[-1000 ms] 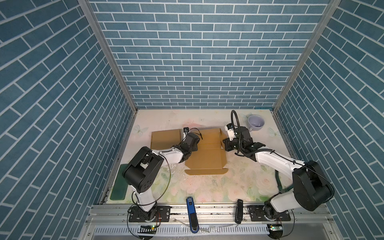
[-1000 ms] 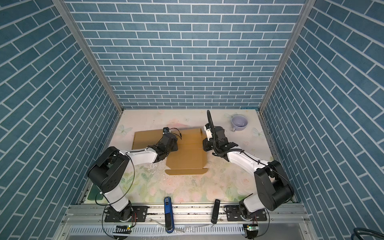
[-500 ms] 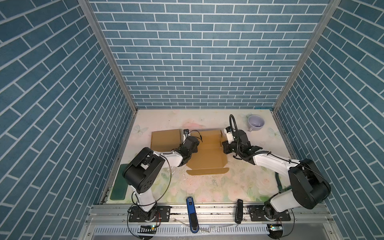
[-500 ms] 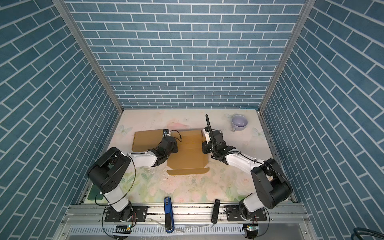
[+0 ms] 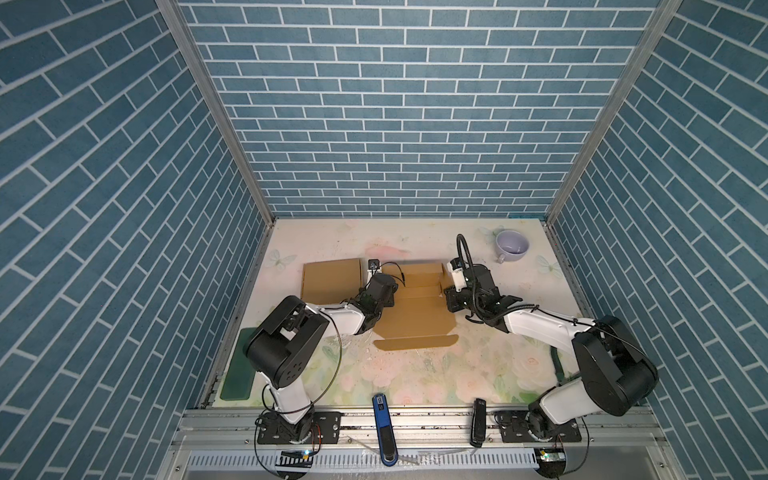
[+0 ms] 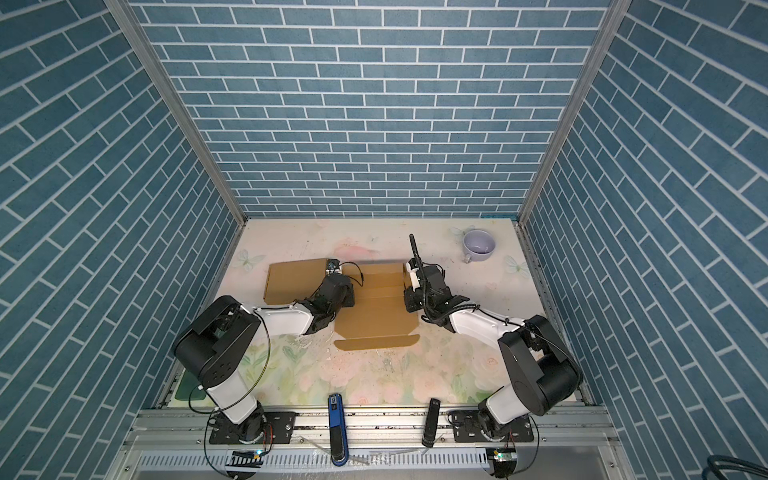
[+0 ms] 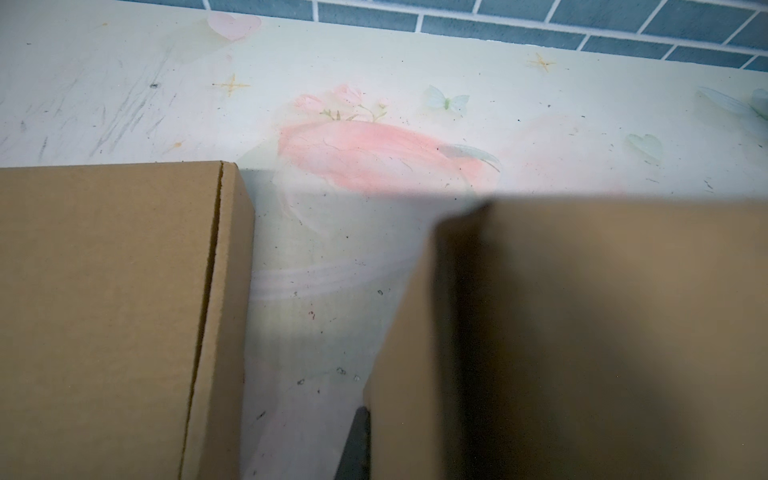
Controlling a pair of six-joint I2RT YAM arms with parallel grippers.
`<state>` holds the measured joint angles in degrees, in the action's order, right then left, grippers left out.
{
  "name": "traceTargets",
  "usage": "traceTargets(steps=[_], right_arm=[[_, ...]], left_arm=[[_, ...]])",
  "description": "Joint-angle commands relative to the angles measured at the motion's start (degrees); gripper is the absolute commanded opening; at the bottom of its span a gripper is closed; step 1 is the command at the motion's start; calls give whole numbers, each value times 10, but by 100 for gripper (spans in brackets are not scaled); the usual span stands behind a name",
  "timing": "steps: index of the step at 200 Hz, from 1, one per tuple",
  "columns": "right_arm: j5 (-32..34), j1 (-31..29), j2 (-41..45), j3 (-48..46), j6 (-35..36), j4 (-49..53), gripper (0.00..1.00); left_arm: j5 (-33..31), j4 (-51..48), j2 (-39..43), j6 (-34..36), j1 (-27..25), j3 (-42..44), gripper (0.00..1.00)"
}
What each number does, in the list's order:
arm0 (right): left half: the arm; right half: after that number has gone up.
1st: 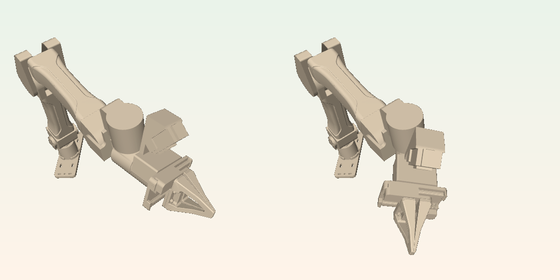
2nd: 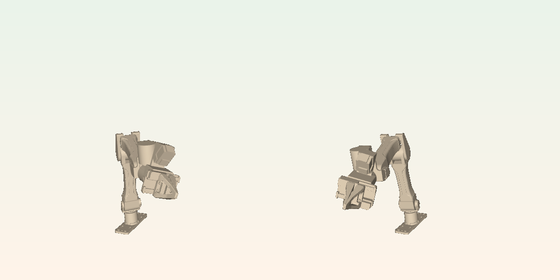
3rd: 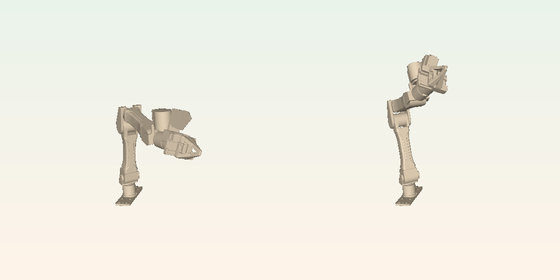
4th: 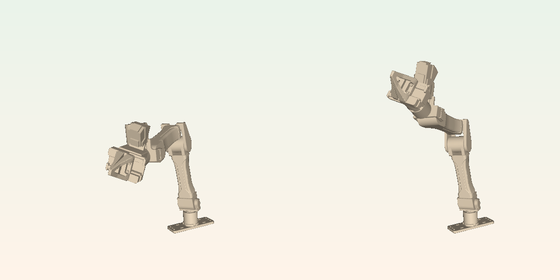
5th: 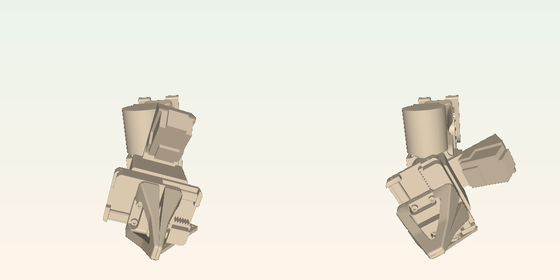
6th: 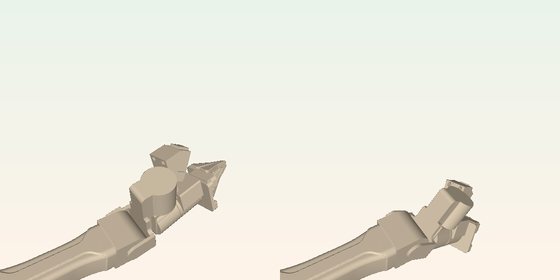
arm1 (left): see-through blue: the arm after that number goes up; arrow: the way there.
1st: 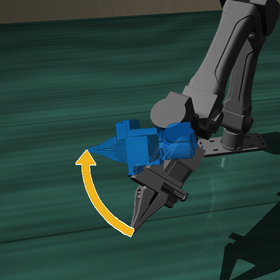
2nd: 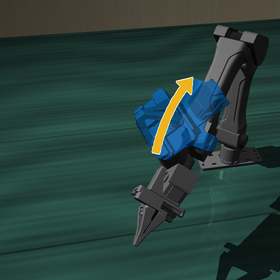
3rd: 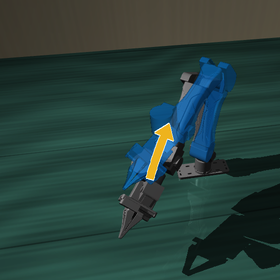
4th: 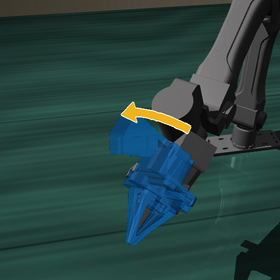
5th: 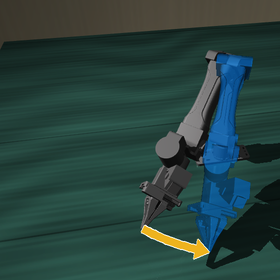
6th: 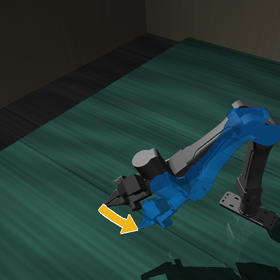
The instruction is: Fold the paper box
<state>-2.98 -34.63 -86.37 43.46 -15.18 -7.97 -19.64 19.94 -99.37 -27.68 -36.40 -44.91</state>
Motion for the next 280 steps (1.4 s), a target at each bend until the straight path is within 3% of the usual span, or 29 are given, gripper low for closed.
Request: traceTargets(steps=[1, 34, 190, 234, 280], right_arm=[[-4, -5, -13, -13, 4, 33, 12], [-3, -4, -14, -4, 9, 37, 16], [-17, 7, 39, -5, 11, 65, 59], [-49, 8, 102, -20, 23, 103, 63], [-83, 8, 242, -46, 24, 193, 64]], left_arm=[[29, -30, 10, 8, -5, 8, 0], [30, -31, 8, 23, -5, 10, 0], [5, -43, 5, 38, -5, 11, 0], [3, -47, 5, 36, -5, 7, 0], [2, -54, 3, 35, -5, 0, 0]])
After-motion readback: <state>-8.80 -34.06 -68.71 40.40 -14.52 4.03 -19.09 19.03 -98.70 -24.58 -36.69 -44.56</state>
